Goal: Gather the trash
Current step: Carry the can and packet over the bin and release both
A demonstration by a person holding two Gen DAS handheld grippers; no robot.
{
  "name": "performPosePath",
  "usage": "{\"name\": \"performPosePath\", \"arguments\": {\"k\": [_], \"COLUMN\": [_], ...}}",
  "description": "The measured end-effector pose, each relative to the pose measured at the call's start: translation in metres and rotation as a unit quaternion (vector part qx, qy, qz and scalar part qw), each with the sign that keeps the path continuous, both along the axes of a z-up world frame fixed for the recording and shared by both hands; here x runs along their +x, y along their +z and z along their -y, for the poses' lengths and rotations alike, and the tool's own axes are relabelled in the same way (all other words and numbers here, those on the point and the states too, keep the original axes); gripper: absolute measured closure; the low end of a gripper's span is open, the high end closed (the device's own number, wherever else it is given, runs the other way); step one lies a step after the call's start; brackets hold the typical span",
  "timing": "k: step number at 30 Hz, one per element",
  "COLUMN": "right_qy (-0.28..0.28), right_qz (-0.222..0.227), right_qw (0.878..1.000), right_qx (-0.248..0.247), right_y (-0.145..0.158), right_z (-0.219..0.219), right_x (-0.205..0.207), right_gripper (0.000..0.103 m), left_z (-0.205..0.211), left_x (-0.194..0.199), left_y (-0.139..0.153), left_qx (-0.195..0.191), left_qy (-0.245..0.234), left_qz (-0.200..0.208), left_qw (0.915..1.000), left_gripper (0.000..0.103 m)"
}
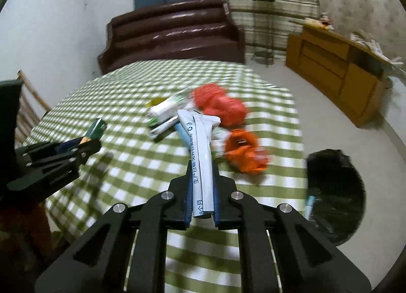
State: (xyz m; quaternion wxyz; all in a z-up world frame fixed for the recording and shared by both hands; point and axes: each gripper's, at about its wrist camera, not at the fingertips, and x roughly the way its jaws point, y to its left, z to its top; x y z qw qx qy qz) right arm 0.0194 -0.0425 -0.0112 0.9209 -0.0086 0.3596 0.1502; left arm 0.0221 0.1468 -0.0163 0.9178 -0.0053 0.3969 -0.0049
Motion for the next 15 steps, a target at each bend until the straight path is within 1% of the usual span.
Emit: {"name": "performPosePath", "arguments": {"k": [4, 7, 10, 15], "right_qy": [-0.050, -0.094, -0.129, -0.175], "right_qz": [0.008, 0.014, 0.016, 0.008], "right_qw": [0.999, 0.995, 0.991, 0.984], "right_qx": [-0.002, -0.010, -0.019, -0.020], "right_y": [0.001, -0.001, -0.005, -0.017], "right_z": [0.035, 0.065, 0.092, 0.132], "right_x": [0.005, 0.010, 0.015, 0.023], "right_gripper": [0.091, 0.091, 0.091, 0.091], "left_z": [0.036, 0.063, 0.099, 0.152], "left_x": [0.007, 0.013, 0.022, 0.037], "left_y": [0.006, 0.006, 0.007, 0.007], "left_qx": [-0.008, -0.011, -0.012, -0.020], "left_qy": [-0.037, -0.065, -0.101, -0.146], "left_qz": [0.010, 0.015, 0.022, 0.027], "left_qw": [0.9992, 0.9977, 0.9946, 0.9887], "left_gripper": [0.076, 0.076, 0.076, 0.076]}}
